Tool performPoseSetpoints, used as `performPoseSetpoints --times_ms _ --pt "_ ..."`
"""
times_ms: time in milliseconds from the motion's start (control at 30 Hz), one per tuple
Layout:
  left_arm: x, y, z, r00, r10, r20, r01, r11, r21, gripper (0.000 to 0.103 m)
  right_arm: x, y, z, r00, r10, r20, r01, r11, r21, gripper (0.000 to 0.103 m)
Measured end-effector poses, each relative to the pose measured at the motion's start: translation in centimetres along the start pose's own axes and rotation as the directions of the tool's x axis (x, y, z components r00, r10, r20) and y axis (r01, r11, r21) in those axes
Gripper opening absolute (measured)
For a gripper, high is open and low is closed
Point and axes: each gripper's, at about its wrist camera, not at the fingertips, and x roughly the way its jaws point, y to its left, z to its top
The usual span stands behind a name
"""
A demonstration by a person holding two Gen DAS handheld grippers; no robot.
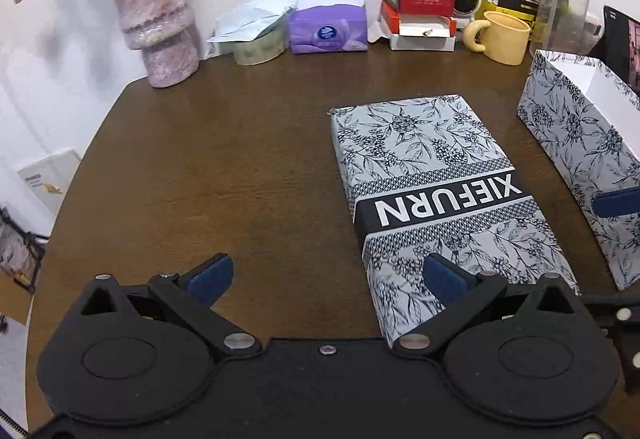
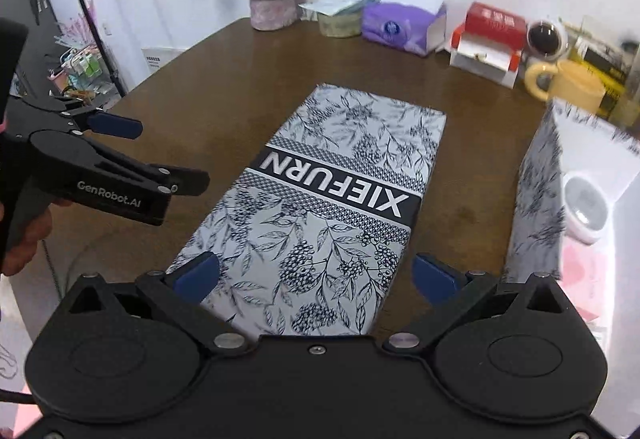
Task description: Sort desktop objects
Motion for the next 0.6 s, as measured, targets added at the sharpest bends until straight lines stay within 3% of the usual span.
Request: performPoseSetpoints --times_ms 600 --pt "6.1 -0.6 0.9 0.998 -0.064 -0.004 0.063 0.997 -0.049 0.103 5.2 -2.9 -0.1 1.0 -0.012 -0.008 0.013 0.995 0.101 0.103"
